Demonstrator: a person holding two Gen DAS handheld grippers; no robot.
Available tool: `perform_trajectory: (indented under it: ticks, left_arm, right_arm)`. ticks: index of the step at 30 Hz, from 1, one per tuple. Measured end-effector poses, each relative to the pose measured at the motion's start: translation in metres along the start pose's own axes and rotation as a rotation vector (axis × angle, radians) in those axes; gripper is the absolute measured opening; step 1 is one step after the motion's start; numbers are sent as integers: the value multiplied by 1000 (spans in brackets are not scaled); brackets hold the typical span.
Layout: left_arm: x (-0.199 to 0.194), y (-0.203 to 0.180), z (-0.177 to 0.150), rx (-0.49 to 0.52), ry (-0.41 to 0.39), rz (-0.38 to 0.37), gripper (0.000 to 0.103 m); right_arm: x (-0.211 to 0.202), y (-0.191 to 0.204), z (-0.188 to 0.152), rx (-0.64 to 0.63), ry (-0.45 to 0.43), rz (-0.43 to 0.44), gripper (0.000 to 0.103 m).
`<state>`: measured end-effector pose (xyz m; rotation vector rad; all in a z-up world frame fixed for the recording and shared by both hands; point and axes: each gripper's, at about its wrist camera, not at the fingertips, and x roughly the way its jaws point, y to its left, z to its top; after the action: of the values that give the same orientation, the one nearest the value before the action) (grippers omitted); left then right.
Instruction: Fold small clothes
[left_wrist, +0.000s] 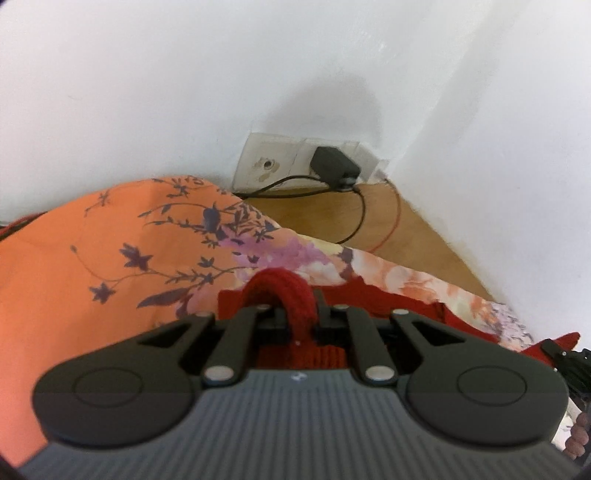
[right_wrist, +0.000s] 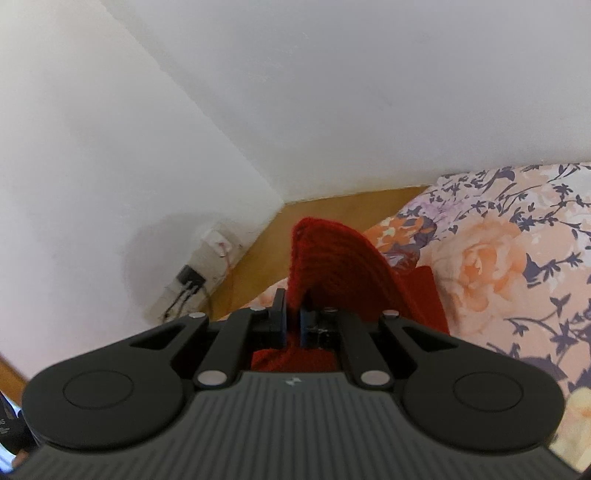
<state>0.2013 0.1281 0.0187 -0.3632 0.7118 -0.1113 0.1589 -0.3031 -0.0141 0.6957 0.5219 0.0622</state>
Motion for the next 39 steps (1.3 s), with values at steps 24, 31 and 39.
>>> perform_trajectory:
  ticks: [24, 31, 39]
  left_arm:
    - [42, -15, 5, 71, 38, 21, 49]
    - [26, -26, 2, 104, 66, 43, 50]
    - [9, -31, -19, 117, 119, 72, 50]
  right_arm:
    - [57, -16, 0, -77, 22, -56, 54]
    - [33, -4, -2, -145, 32, -40, 55]
    - [1, -16, -13, -113, 46, -48, 64]
